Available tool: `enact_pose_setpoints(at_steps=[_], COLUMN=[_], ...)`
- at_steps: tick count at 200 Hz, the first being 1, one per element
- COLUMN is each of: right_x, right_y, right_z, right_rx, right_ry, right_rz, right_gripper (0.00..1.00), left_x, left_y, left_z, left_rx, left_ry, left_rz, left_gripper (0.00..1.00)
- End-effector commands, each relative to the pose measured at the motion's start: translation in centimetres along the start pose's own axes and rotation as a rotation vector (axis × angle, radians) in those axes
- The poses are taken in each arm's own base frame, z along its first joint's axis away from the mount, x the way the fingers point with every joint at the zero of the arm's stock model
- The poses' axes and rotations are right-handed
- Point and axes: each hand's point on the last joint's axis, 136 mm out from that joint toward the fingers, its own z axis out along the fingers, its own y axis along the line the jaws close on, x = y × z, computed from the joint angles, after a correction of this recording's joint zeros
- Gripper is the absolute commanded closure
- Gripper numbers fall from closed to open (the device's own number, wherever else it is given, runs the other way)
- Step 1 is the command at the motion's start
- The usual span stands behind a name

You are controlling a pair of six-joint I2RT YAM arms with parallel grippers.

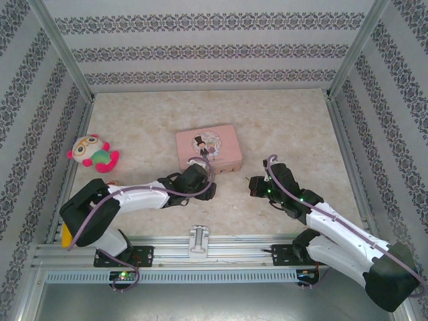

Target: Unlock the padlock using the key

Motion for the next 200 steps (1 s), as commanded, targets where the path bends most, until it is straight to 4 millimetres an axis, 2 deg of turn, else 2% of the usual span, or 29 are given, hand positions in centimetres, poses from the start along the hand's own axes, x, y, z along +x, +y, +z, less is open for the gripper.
enact_pose_setpoints(at_steps=[1,35,85,105,157,171,188,200], right_x=[0.2,0.0,-0.5,-0.8,-0.9,-1.0,-1.1,-1.1], right_y=[-1.0,-1.3,-1.8,-1.8,-2.0,-1.9,-1.9,-1.9], right_z=[-0.1,-0.4,-0.7,-0.7,-0.1,0.0,0.1,0.3], right_rx=[0.038,0.04,0.042,0.033,0.008,-0.001,-0.012,-0.013], right_ry=[-0.022,-0.038,-0.062,-0.063,-0.033,-0.028,-0.024,-0.021], right_rz=[0.002,0.002,0.004,0.006,0.024,0.023,0.023,0.024], right_gripper=[1.0,1.0,1.0,1.0,1.0,1.0,1.0,1.0], left_x=[-1.7,-1.3,-1.8,-2.0,-2.3,-2.3,-2.5,-2.5], left_y=[-1.4,-1.8,-1.6,-1.3,-0.9,-0.6,-0.5,-0.5], left_z=[0.6,2.3,3.6,3.9,4.7,4.8,4.7,4.8], left_rx=[-0.005,-0.024,-0.074,-0.099,-0.14,-0.157,-0.169,-0.168], left_ry=[-0.059,-0.038,-0.037,-0.048,-0.066,-0.077,-0.093,-0.093], left_rz=[0.018,0.015,0.004,-0.024,-0.109,-0.135,-0.155,-0.161], left_gripper=[0.23,0.28,0.35,0.45,0.58,0.65,0.65,0.57])
